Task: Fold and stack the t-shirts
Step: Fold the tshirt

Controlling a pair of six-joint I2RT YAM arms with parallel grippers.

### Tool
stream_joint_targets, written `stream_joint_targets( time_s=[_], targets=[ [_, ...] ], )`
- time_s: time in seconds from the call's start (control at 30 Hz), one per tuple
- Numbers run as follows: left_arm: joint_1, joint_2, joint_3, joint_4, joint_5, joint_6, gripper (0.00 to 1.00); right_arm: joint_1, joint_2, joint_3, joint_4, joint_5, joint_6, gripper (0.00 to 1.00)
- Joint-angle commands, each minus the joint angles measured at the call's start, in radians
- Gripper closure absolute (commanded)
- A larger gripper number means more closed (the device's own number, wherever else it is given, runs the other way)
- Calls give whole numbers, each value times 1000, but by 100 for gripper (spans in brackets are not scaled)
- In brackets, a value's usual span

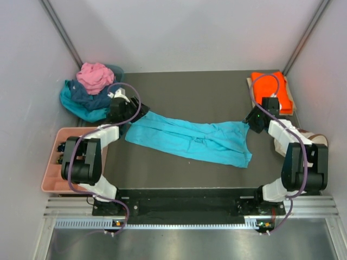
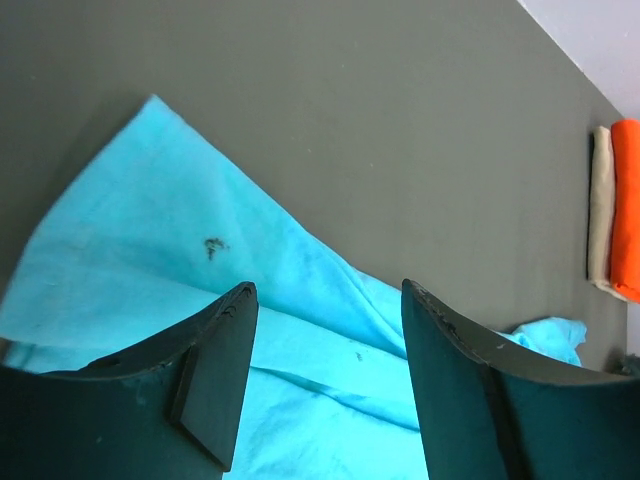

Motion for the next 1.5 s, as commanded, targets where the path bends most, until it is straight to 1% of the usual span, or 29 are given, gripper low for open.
stream_joint_targets(
  time_s=[0.0,0.13,0.4,0.77,0.93,1.03,1.07,1.13,1.17,1.23,1.47],
  targets=[
    [-25,22,46,18,-12,23,36,-11,71,104,16,74,21,52],
    [-36,30,49,16,3,23,36,-11,139,159,-3,99,20,53],
    [-36,25,46,4,4,34,36,-13,228,191,-1,102,18,55],
    [-36,28,40,7,4,31,36,-11,261,191,14,53,15,55],
    [-36,36,43,3,7,28,36,-13,291,216,19,37,15,57],
    [-36,36,45,0,6,29,36,-13,321,242,13,37,14,64],
    [-36,37,45,-2,4,29,36,-13,335,248,11,37,12,73],
    [-36,34,45,-7,3,31,36,-11,347,262,11,37,14,82],
    [-36,34,41,-8,-2,31,36,-11,360,265,12,36,14,92],
    [-36,34,41,-11,-3,31,36,-11,370,277,17,42,14,100],
    [-36,30,35,-22,-9,36,36,-11,441,364,19,69,12,100]
  ],
)
